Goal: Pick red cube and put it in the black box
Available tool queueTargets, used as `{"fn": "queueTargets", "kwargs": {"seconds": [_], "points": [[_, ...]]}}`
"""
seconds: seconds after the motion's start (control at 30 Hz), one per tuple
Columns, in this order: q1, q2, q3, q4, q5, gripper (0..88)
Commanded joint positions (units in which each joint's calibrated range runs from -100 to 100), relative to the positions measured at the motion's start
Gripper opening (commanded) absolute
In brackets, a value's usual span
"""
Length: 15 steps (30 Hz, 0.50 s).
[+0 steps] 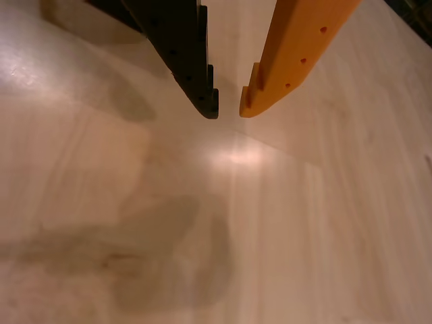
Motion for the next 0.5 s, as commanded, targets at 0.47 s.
{"fn": "queueTargets", "kwargs": {"seconds": [0.47], "points": [[4.2,-15.2,5.9,6.4,0.1,4.6]]}}
